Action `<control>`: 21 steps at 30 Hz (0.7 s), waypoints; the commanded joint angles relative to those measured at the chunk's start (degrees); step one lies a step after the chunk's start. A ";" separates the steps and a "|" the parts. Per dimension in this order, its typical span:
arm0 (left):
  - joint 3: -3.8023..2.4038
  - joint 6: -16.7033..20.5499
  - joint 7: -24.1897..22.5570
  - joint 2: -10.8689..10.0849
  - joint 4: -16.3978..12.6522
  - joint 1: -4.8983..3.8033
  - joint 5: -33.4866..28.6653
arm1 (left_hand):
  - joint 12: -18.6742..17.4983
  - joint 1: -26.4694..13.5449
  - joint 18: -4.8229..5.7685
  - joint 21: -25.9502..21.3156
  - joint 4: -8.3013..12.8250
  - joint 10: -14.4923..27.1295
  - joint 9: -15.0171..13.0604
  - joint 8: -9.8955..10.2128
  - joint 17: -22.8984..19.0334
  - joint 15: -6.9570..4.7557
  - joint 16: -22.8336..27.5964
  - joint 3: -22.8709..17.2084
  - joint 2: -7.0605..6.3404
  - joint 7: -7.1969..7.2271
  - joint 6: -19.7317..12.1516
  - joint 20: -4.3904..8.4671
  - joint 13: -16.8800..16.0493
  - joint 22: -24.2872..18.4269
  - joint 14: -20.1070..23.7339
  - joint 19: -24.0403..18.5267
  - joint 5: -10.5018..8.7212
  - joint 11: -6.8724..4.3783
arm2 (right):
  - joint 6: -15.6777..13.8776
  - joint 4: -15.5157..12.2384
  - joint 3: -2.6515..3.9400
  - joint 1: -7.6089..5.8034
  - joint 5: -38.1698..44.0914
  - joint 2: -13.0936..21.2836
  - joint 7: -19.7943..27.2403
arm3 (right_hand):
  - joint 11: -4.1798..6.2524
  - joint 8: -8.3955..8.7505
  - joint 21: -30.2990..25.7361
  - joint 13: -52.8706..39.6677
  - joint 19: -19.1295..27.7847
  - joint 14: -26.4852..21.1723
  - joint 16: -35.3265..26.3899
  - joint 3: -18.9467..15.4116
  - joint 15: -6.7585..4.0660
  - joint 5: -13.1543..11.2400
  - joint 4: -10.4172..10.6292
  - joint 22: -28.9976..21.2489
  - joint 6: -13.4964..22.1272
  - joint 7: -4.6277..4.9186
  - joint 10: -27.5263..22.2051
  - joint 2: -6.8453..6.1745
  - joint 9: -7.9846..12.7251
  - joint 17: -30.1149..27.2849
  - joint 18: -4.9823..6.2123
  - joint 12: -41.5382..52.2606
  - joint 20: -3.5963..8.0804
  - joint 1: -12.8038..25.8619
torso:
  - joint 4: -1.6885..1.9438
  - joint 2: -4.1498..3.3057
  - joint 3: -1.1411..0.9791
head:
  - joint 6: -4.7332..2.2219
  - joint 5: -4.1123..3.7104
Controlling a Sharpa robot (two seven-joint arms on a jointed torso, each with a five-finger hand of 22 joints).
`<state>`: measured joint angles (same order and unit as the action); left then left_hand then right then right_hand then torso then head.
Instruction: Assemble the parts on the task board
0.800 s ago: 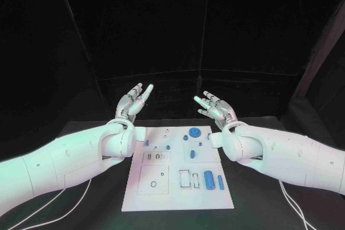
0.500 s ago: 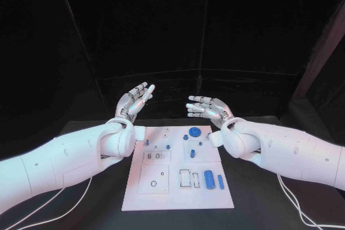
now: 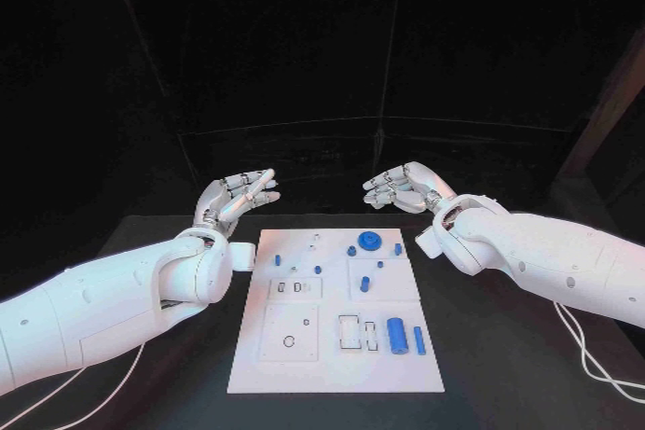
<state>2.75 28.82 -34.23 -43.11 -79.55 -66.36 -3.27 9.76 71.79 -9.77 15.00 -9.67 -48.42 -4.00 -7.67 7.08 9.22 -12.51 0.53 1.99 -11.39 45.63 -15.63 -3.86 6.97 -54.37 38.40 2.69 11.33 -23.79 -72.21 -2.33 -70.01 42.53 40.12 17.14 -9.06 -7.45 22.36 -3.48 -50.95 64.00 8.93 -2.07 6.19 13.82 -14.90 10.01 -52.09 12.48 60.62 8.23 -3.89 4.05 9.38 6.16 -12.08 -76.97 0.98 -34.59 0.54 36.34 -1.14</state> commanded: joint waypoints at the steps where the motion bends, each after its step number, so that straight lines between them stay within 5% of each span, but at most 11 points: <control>1: -0.07 -1.88 -1.16 -0.83 -1.53 -0.11 1.20 | 1.12 2.53 -0.92 2.38 2.87 -8.86 0.05 -0.88 1.65 -2.12 -1.18 -0.01 0.62 -1.42 7.52 1.61 -0.26 0.20 -8.96 9.01 0.27 -1.59 | 0.69 -0.38 0.03 -0.62 13.92 0.19 -5.58 | 1.72 1.40 6.91 -0.13 -4.52 9.40 1.03 1.57 -2.67 0.69 -1.74 3.45 -5.23 -1.31 6.48 -1.29 0.09 1.05 1.02 -2.01 2.59 -0.80 | 0.61 -1.46 0.11 | -0.16 -0.37; 10: -0.07 -3.47 -0.84 -4.55 -7.57 -0.09 2.18 | 0.57 2.77 -0.87 2.03 3.52 -9.39 0.17 -0.52 2.00 -2.21 -0.49 -0.02 0.81 -1.32 8.04 1.78 -0.17 -0.20 -9.32 9.71 0.28 -1.65 | 6.81 -1.26 0.14 -1.84 34.31 -0.56 -14.91 | 3.98 2.40 18.79 -0.34 -9.21 21.51 6.83 2.75 -5.93 1.18 -1.66 10.31 -8.11 -2.83 10.34 -3.48 0.04 5.99 1.08 -2.35 5.82 -0.37 | 1.86 -3.99 0.44 | -1.08 -1.53; 13: -0.07 -3.91 -0.78 -5.38 -9.31 -0.08 2.23 | -0.05 2.59 -0.85 1.77 3.75 -9.16 0.23 -0.10 2.02 -2.05 0.32 0.09 0.91 -1.44 7.99 1.72 -0.03 -0.47 -8.89 10.05 0.28 -1.52 | 8.79 -0.97 0.16 -1.95 39.41 -1.13 -16.84 | 3.97 2.90 22.18 -0.35 -10.05 22.66 11.49 3.12 -6.59 0.91 -1.61 12.35 -8.58 -3.30 10.51 -3.88 0.07 9.13 1.05 -2.47 6.35 0.37 | 2.34 -4.62 0.48 | -1.15 -2.03; 21: -0.08 -4.48 -0.43 -6.72 -12.67 -0.09 2.28 | -0.81 1.80 -0.81 1.29 3.74 -8.88 0.26 0.43 2.08 -1.87 1.24 0.71 0.82 -1.58 7.94 1.58 0.08 -0.90 -8.60 10.21 0.26 -1.33 | 12.43 -0.60 0.19 -2.05 47.59 -2.43 -20.04 | 3.93 3.73 27.71 -0.24 -9.32 22.48 19.93 4.66 -6.40 0.21 -1.57 15.97 -8.38 -2.98 8.40 -4.41 0.11 15.34 1.07 -2.57 6.33 1.66 | 3.05 -6.29 0.62 | -1.55 -2.81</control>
<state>2.74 25.86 -34.21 -49.74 -91.64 -66.35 -1.67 9.31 74.01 -9.76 16.46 -5.97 -57.54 -3.82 -7.60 9.08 7.29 -11.64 0.94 3.02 -12.70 53.37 -14.01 -3.86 6.14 -63.17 48.17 2.69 9.72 -15.06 -72.77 -2.18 -71.89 82.49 37.83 0.53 -5.13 -3.97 49.31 -3.79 -60.23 83.64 27.61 2.20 -0.31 14.18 -16.44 25.51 -60.53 9.38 69.64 4.14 -3.82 18.55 9.37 3.75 -5.82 -75.59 3.63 -39.91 1.09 34.95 -3.75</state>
